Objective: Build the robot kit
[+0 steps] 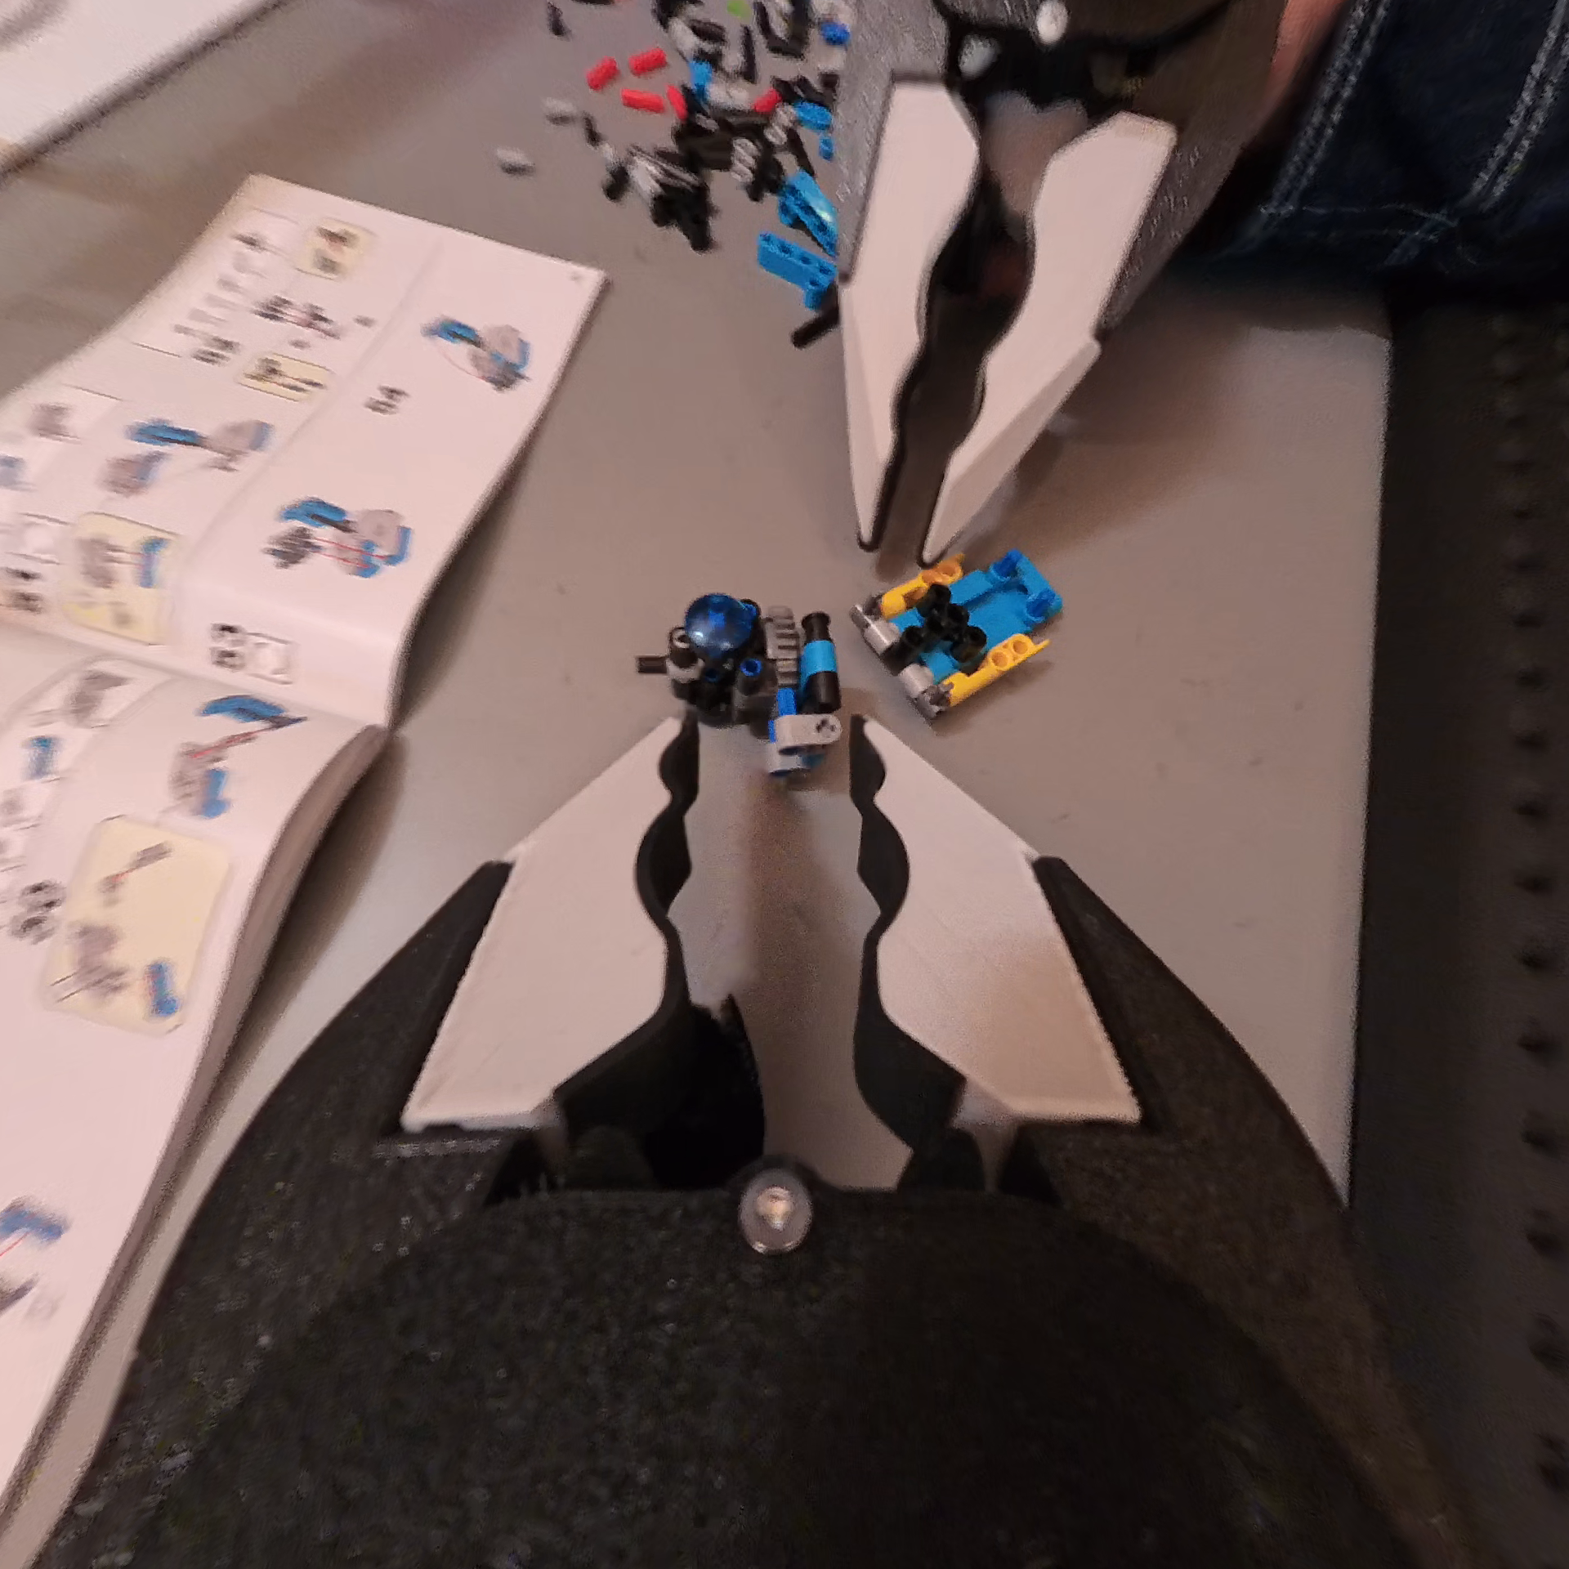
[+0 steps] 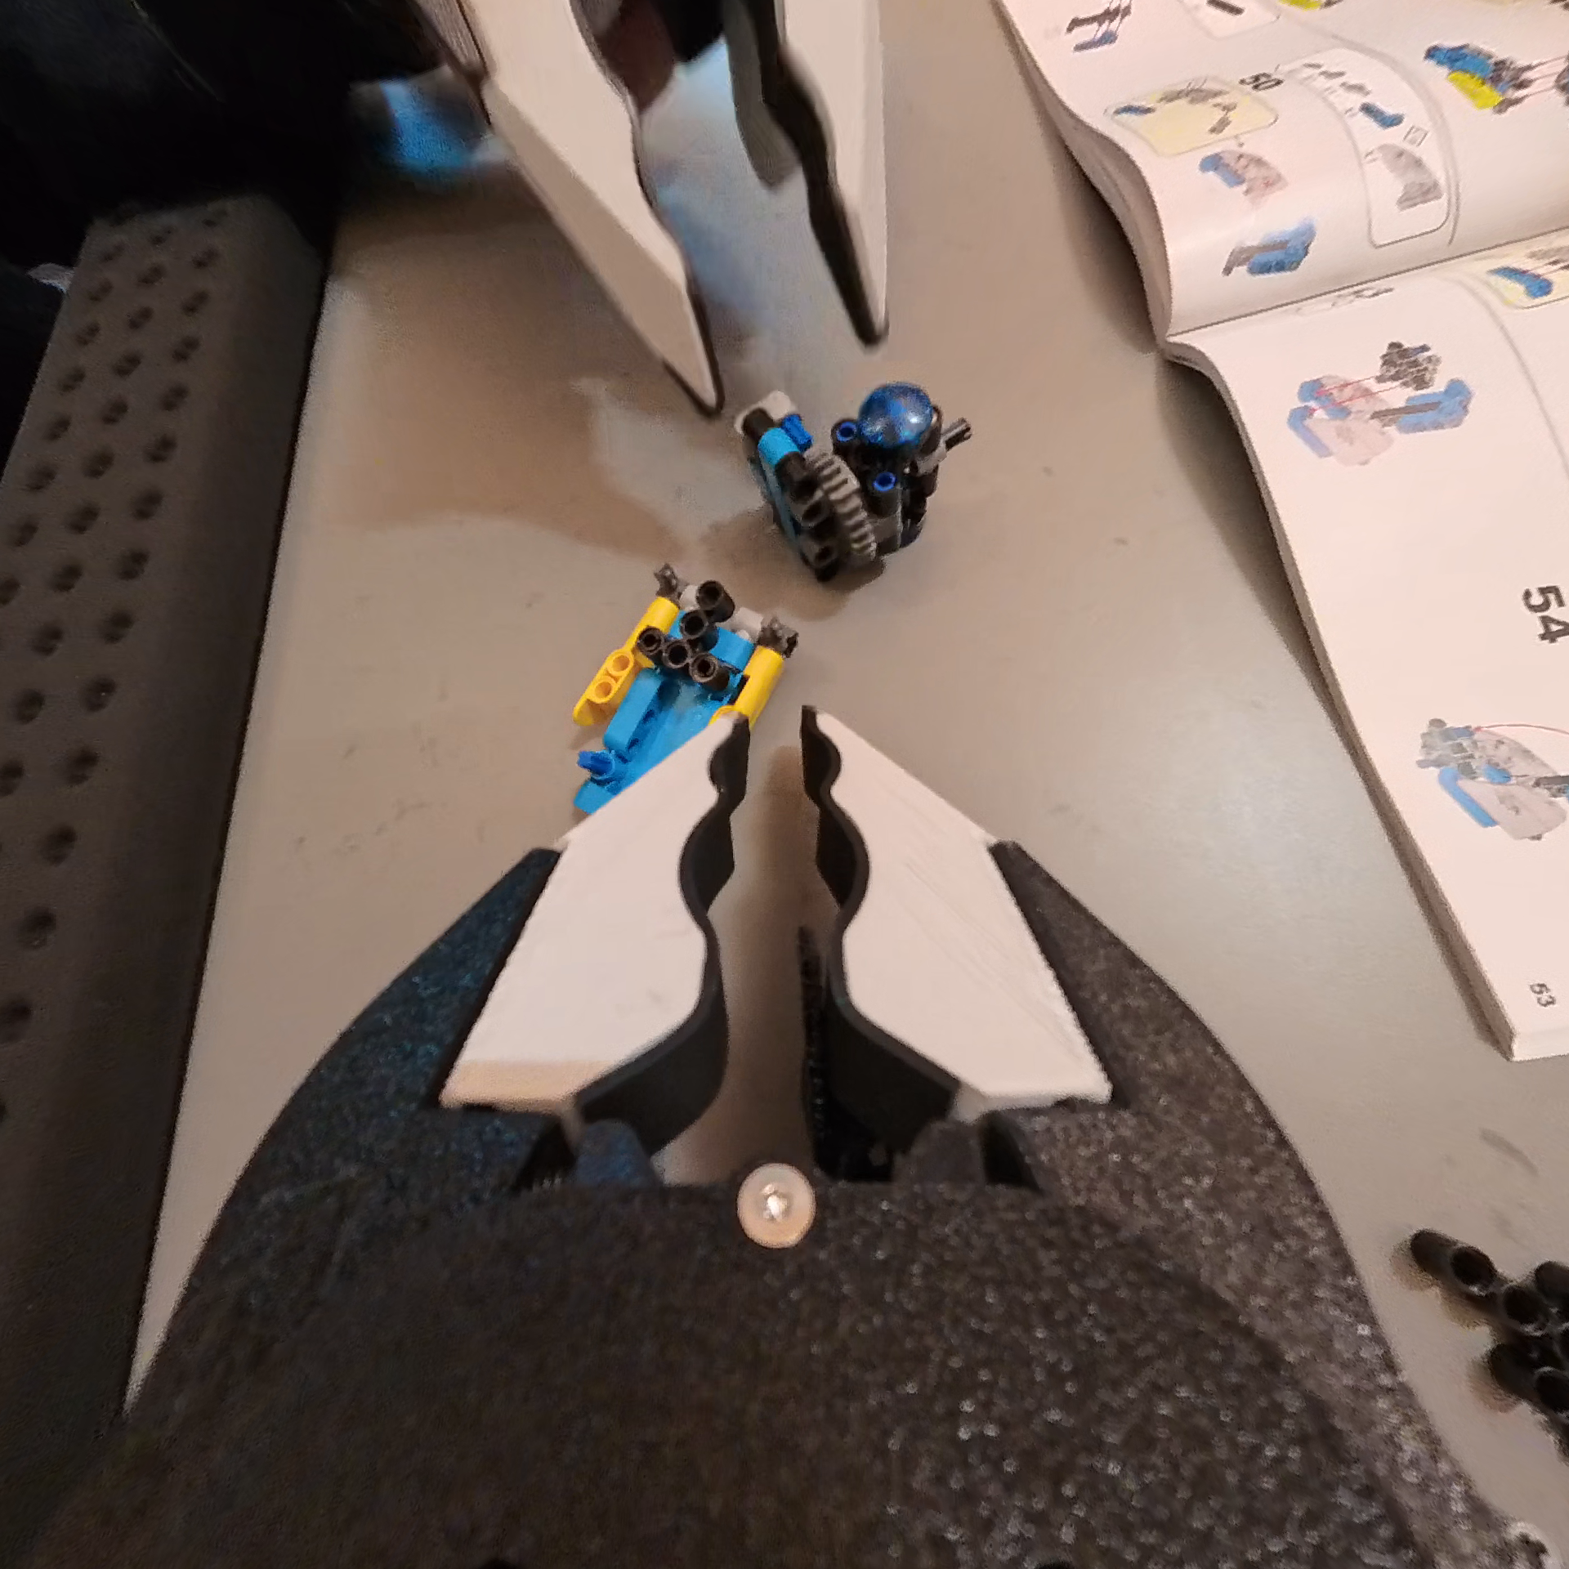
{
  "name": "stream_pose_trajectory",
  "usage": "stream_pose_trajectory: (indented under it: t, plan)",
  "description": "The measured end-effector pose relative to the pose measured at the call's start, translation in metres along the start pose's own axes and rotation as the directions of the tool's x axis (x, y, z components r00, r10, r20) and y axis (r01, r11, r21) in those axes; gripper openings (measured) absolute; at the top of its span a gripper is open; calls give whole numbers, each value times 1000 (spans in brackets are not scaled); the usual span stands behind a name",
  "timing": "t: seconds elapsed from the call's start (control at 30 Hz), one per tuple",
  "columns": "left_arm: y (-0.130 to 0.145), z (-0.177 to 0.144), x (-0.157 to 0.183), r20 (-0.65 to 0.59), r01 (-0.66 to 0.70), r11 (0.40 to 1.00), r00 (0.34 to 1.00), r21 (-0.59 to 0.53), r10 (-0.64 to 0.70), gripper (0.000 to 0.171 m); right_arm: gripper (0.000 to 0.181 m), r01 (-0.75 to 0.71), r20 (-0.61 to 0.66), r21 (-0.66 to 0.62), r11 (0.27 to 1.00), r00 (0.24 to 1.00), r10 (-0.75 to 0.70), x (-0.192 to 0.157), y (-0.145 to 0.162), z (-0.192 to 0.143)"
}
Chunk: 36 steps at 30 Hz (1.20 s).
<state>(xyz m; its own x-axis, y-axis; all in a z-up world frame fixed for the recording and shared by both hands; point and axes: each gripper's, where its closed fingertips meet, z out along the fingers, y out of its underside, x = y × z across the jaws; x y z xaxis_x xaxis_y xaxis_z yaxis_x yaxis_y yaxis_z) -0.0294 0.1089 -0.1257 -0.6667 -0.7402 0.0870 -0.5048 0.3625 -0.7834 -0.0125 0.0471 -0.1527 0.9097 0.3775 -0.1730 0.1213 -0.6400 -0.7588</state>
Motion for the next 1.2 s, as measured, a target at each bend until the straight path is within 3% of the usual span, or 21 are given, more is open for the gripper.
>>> stream_pose_trajectory:
  t: [0.1,0.23,0.33,0.47,0.63,0.77,0.83,0.87,1.03,1.2]
  plan:
    - [-11,-13,11,71,102,993,992,50,-106,27,12,2,3,-11,1000,1000,-2,-1,1,-2]
    - [5,16,39,52,278,960,960,-42,-276,20,13,-36,51,-33,999,998,38,-7,6,-3]
    - [13,30,46,42,254,962,967,-98,-251,42,17,-44,85,-41,998,995,47,-11,9,-5]
    - [2,35,57,22,175,981,985,-83,-174,53,21,-79,122,-42,996,989,83,-15,10,-10]
    - [5,55,61,80,124,980,990,-156,-112,56,30,-116,175,-55,992,977,124,-23,12,0]
    - [4,57,67,74,95,981,994,-167,-84,48,40,-200,315,-18,980,929,196,-39,3,-5]
    - [-1,52,67,83,34,992,996,-120,-24,40,30,-243,382,15,970,898,219,-42,-4,-13]
    - [-7,47,66,92,5,997,996,-74,2,27,27,-258,415,61,964,885,210,-42,-12,-21]
    - [-38,28,71,55,-42,990,998,138,35,27,35,-292,386,269,918,906,175,-22,-41,-45]
    - [-80,-5,93,-190,110,904,981,413,-33,27,40,-41,352,624,780,906,-234,-69,-84,-88]
